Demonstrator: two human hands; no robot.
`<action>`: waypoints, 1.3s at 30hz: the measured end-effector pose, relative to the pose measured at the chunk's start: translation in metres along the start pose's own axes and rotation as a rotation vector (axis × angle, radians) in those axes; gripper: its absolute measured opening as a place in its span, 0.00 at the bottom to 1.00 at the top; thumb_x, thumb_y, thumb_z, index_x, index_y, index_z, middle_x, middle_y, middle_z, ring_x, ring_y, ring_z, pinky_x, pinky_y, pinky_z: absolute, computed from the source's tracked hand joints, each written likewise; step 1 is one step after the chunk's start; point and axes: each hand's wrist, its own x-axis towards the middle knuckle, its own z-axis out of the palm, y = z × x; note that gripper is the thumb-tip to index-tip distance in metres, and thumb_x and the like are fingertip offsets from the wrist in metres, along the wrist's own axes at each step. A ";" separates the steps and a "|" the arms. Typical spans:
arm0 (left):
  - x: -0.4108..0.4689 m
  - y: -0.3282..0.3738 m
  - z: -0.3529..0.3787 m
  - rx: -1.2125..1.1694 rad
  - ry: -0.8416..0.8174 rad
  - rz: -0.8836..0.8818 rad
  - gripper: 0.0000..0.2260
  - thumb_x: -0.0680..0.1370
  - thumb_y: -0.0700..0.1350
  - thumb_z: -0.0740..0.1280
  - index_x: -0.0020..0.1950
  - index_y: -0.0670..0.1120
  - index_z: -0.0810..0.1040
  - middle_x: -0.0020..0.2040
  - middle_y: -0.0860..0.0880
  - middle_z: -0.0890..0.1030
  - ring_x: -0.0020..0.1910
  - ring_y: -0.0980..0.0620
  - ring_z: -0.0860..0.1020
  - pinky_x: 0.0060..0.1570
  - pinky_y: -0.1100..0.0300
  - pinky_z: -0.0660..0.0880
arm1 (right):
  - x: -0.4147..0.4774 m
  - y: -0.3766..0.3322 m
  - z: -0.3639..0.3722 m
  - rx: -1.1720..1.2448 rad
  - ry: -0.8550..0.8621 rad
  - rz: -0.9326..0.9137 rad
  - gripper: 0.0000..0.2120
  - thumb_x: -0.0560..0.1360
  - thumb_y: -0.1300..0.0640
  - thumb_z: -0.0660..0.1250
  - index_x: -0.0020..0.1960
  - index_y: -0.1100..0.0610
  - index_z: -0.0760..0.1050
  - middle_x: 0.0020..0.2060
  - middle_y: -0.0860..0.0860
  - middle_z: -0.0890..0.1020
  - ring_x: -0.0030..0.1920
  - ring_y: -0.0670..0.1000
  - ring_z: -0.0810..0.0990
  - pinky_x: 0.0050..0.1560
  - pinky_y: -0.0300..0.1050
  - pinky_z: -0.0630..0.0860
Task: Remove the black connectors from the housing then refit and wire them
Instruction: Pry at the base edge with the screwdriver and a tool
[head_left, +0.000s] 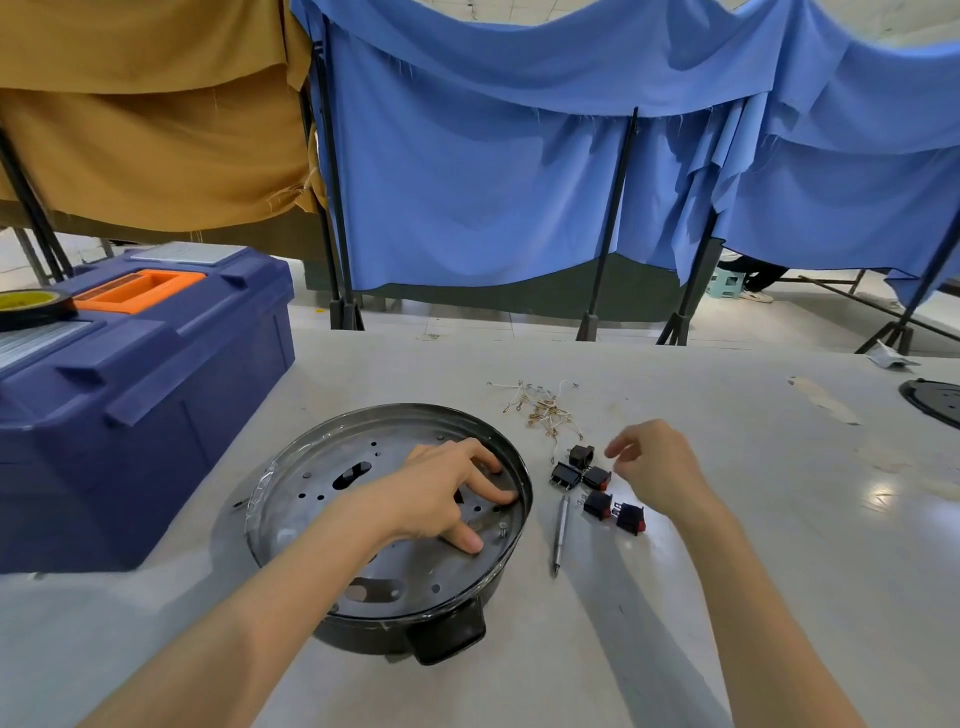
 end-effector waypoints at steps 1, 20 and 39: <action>-0.001 -0.001 0.000 -0.021 0.000 -0.006 0.26 0.69 0.45 0.77 0.65 0.58 0.77 0.69 0.60 0.65 0.67 0.52 0.61 0.66 0.59 0.60 | 0.003 0.009 0.000 -0.037 0.031 0.034 0.14 0.72 0.73 0.60 0.49 0.61 0.81 0.42 0.57 0.82 0.45 0.59 0.80 0.46 0.50 0.79; -0.010 0.002 0.003 -0.060 0.146 -0.050 0.30 0.64 0.48 0.80 0.64 0.58 0.77 0.62 0.59 0.72 0.65 0.53 0.65 0.67 0.53 0.65 | 0.005 0.020 0.004 -0.009 0.073 0.109 0.07 0.71 0.72 0.63 0.42 0.64 0.78 0.40 0.60 0.82 0.41 0.58 0.78 0.39 0.45 0.71; -0.047 0.032 0.031 0.274 0.210 0.028 0.38 0.62 0.79 0.58 0.48 0.46 0.75 0.48 0.51 0.78 0.53 0.50 0.72 0.56 0.56 0.67 | -0.029 -0.052 0.009 0.310 -0.047 -0.251 0.07 0.69 0.72 0.68 0.39 0.62 0.78 0.32 0.57 0.84 0.34 0.55 0.81 0.35 0.43 0.76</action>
